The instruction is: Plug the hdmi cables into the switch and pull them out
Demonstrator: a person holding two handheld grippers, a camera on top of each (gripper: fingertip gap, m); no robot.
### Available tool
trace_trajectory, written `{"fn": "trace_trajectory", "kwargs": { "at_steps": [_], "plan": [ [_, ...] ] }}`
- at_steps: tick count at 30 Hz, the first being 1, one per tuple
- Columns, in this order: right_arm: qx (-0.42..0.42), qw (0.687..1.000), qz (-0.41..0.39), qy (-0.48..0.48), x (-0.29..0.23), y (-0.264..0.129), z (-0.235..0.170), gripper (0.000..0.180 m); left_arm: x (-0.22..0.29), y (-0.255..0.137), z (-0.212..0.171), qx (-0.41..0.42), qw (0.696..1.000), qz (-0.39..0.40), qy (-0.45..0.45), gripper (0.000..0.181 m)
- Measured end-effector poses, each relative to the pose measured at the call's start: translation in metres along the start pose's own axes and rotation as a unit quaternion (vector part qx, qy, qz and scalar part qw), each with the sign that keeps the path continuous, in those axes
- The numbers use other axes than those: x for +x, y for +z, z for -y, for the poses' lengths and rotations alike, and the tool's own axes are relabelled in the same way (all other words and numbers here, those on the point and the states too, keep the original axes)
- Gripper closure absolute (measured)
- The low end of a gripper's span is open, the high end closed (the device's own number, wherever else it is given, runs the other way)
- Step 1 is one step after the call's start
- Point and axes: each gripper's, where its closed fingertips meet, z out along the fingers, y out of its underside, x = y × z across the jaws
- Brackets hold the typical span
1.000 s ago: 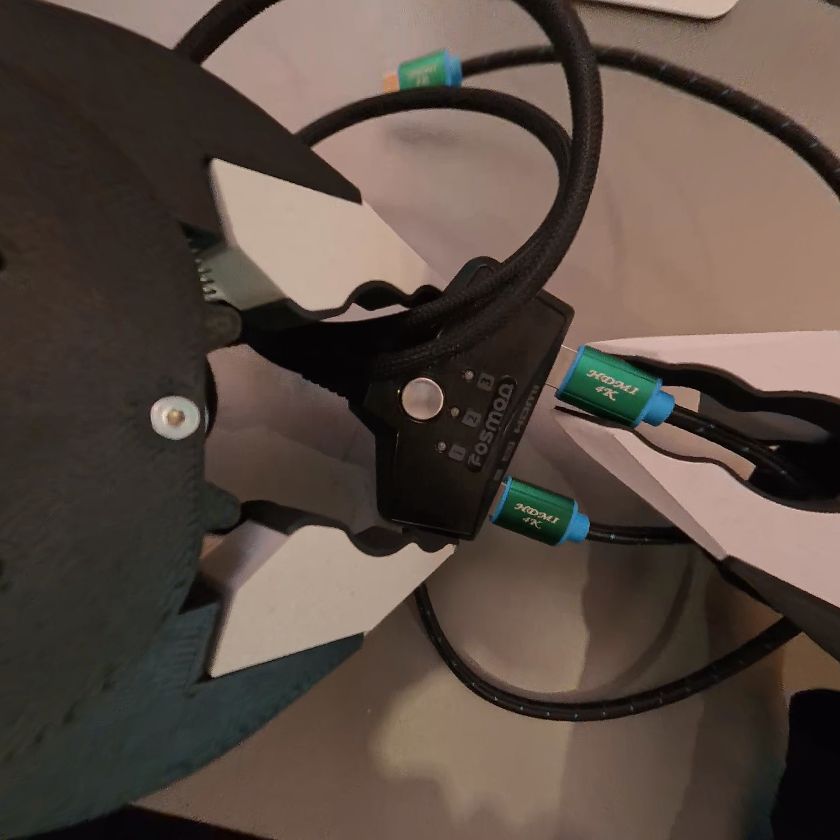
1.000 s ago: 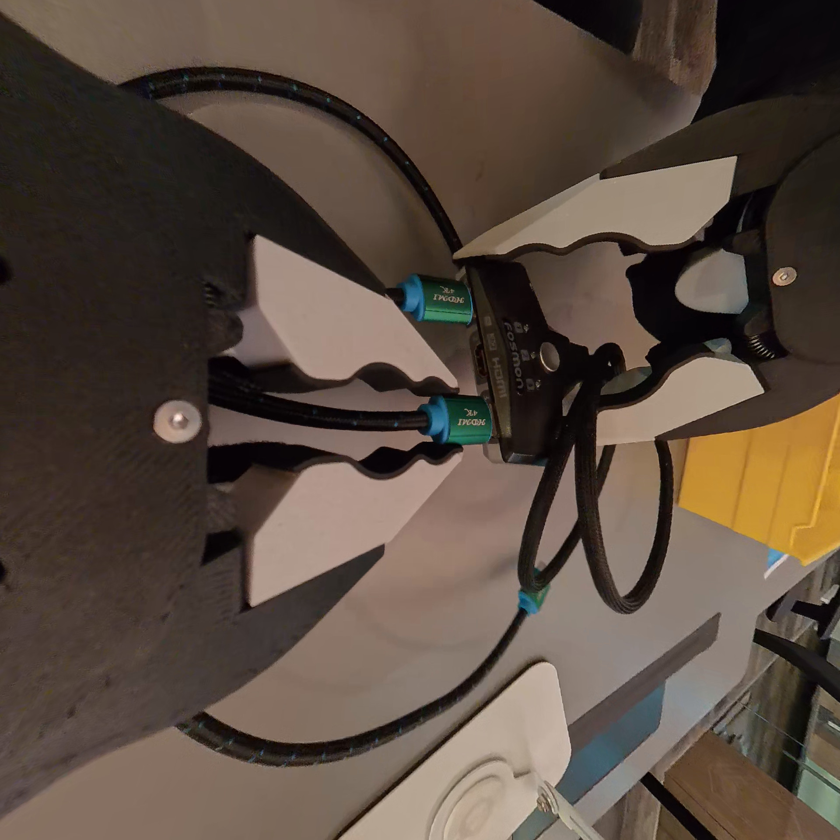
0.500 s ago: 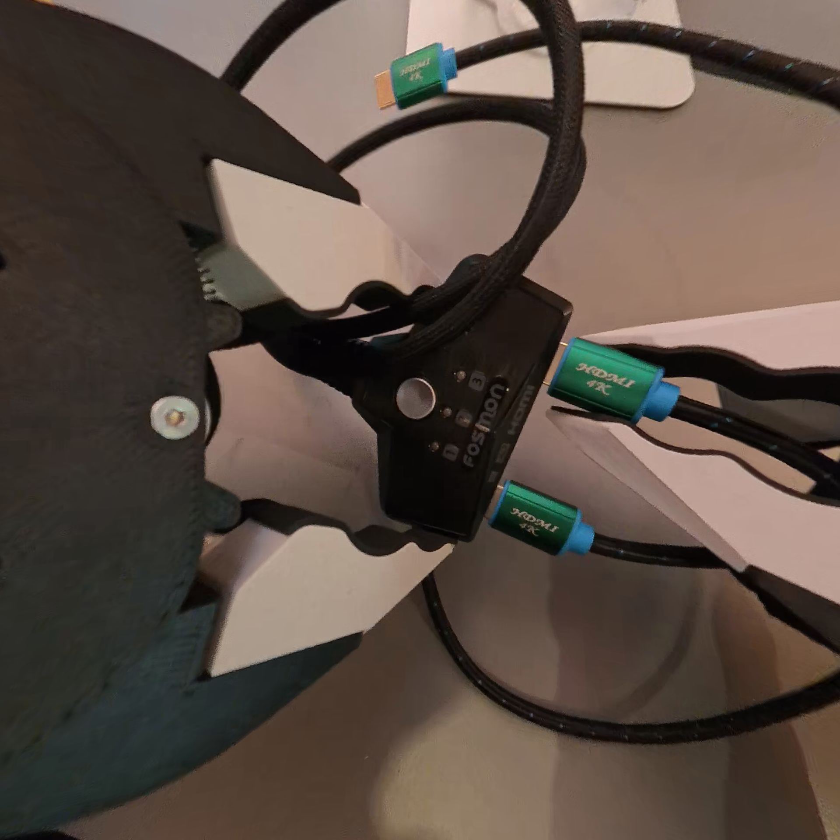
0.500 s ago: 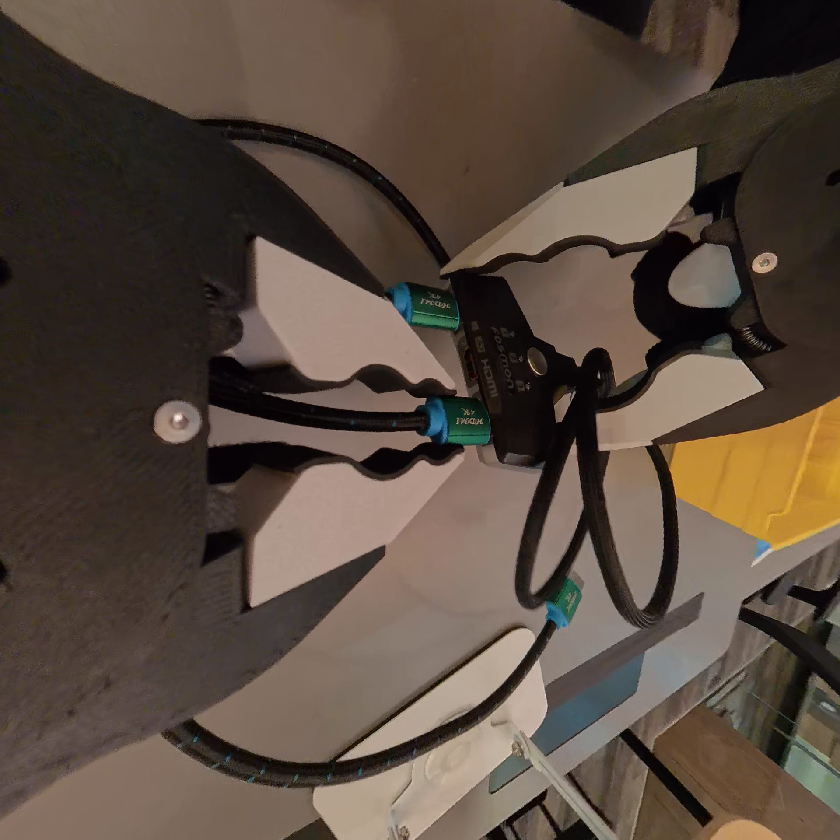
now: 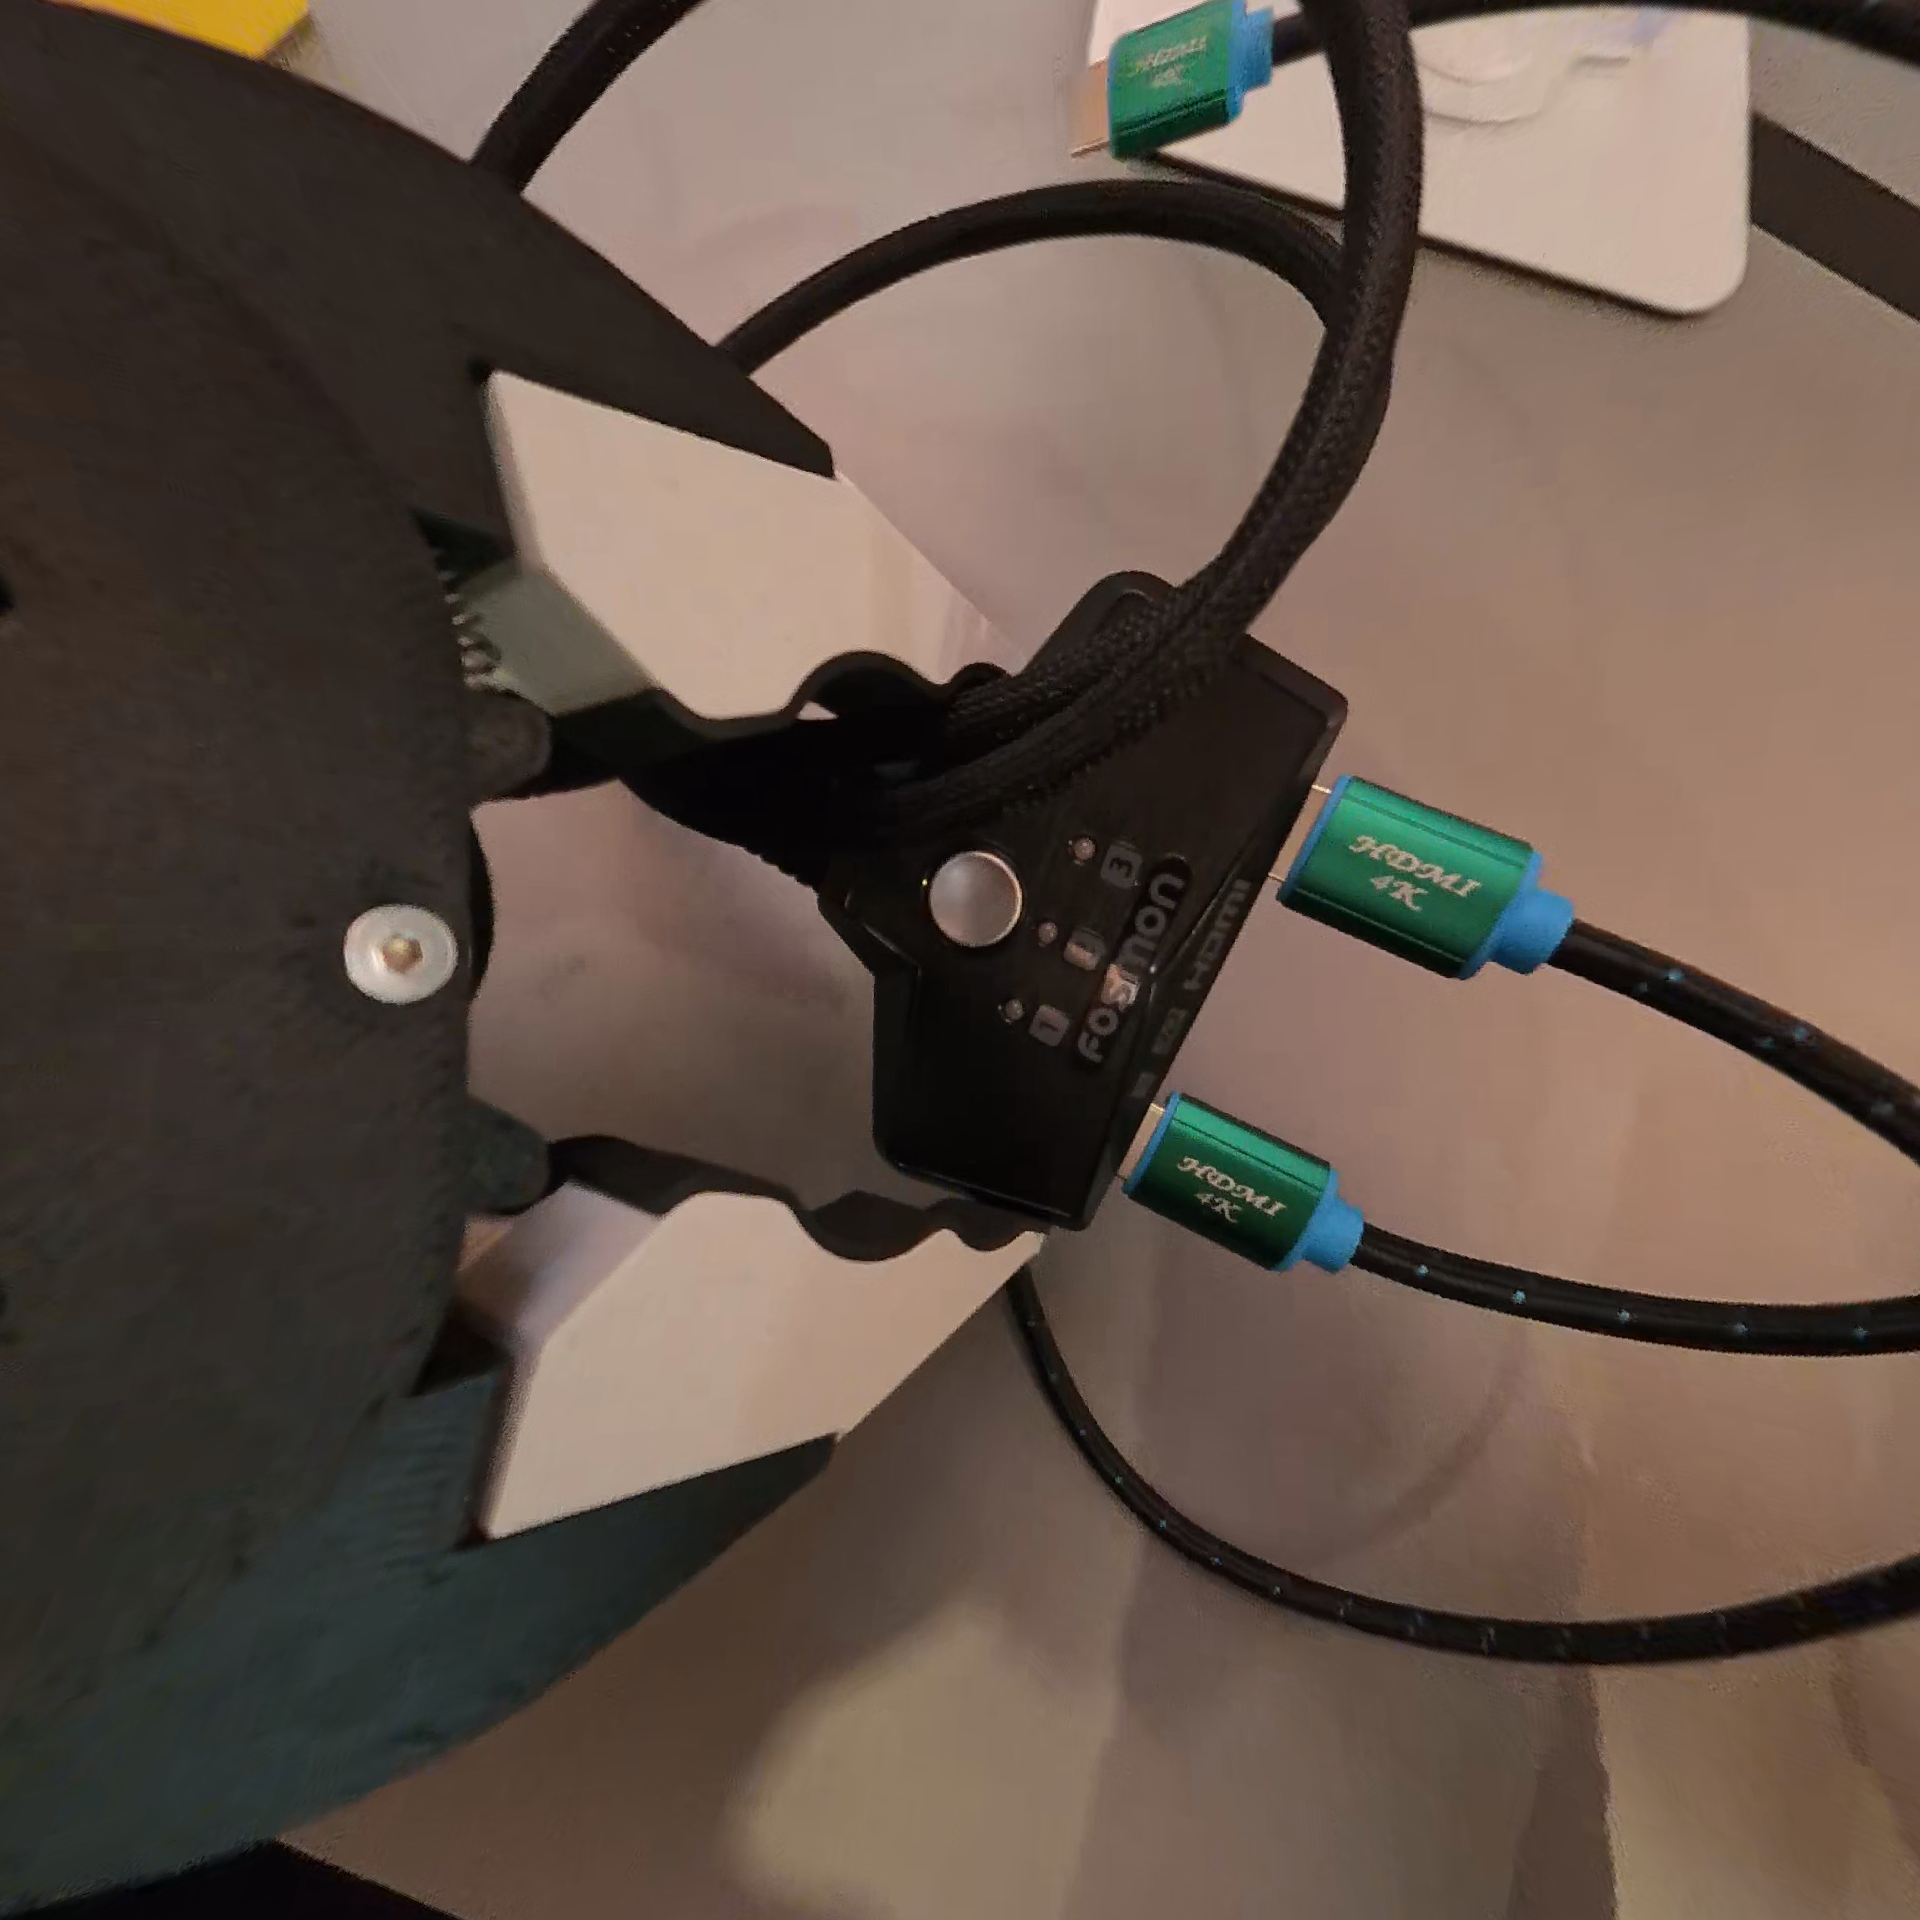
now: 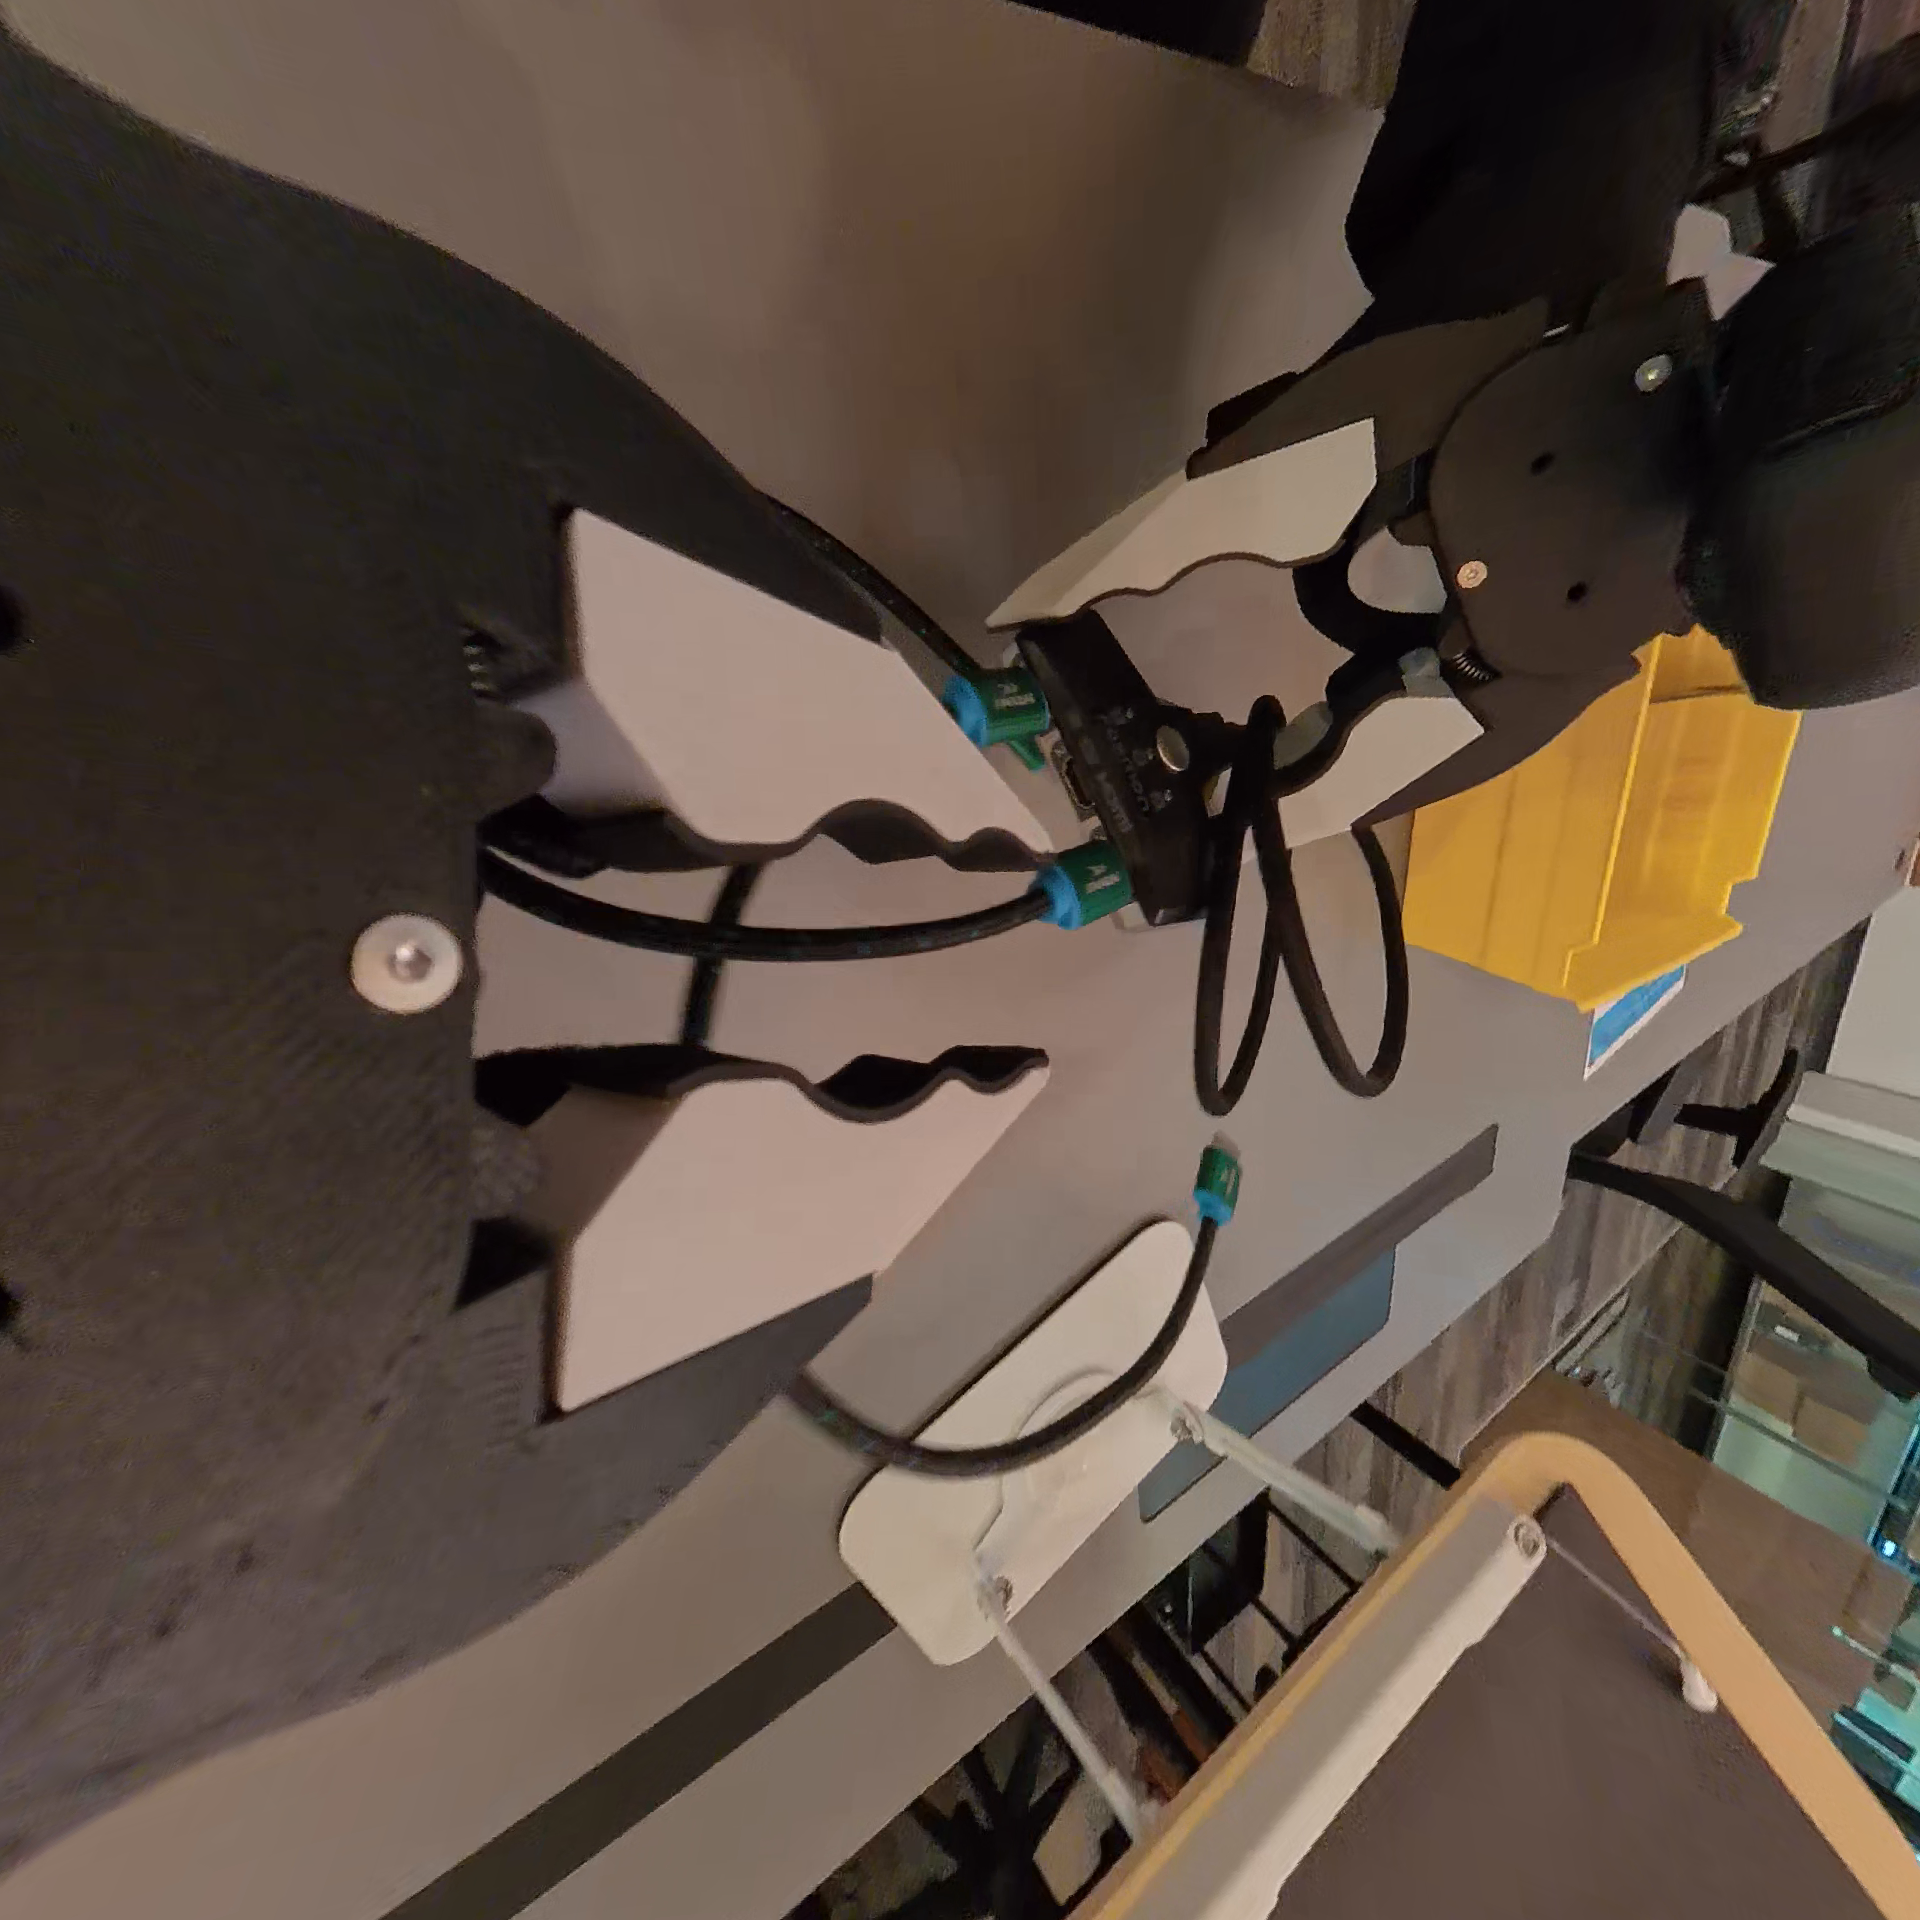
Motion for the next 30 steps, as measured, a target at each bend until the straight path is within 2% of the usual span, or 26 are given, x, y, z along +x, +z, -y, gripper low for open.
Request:
{"fn": "trace_trajectory", "kwargs": {
  "at_steps": [1,6,8,13,16,21,24,30],
  "plan": [
    [-0.004,1.000,-0.010,0.005,0.004,-0.006,0.000,0.148,-0.002,-0.002,0.000,0.005,1.000,0.002,-0.006,0.088],
    [-0.024,0.995,-0.060,0.078,0.029,-0.034,-0.008,0.148,-0.005,-0.011,0.001,0.032,0.999,0.010,-0.021,0.088],
    [-0.030,0.991,-0.064,0.114,0.033,-0.040,-0.013,0.139,-0.006,-0.015,0.000,0.034,0.999,0.020,-0.018,0.088],
    [-0.031,0.975,0.008,0.220,0.012,-0.037,-0.027,0.113,-0.005,-0.024,0.003,0.048,0.998,0.040,-0.002,0.088],
    [-0.033,0.969,0.039,0.242,-0.007,-0.026,-0.036,0.115,0.001,-0.030,0.008,0.060,0.997,0.047,0.022,0.088],
    [0.038,0.959,0.092,0.264,-0.034,-0.008,-0.014,0.146,0.010,-0.033,0.012,0.073,0.995,0.053,0.037,0.088],
    [0.043,0.958,0.111,0.262,-0.044,-0.004,-0.009,0.168,0.012,-0.031,0.008,0.071,0.995,0.054,0.037,0.088],
    [0.042,0.965,0.102,0.238,-0.047,0.000,0.003,0.172,0.013,-0.029,0.001,0.082,0.996,0.038,0.020,0.088]
  ]
}}
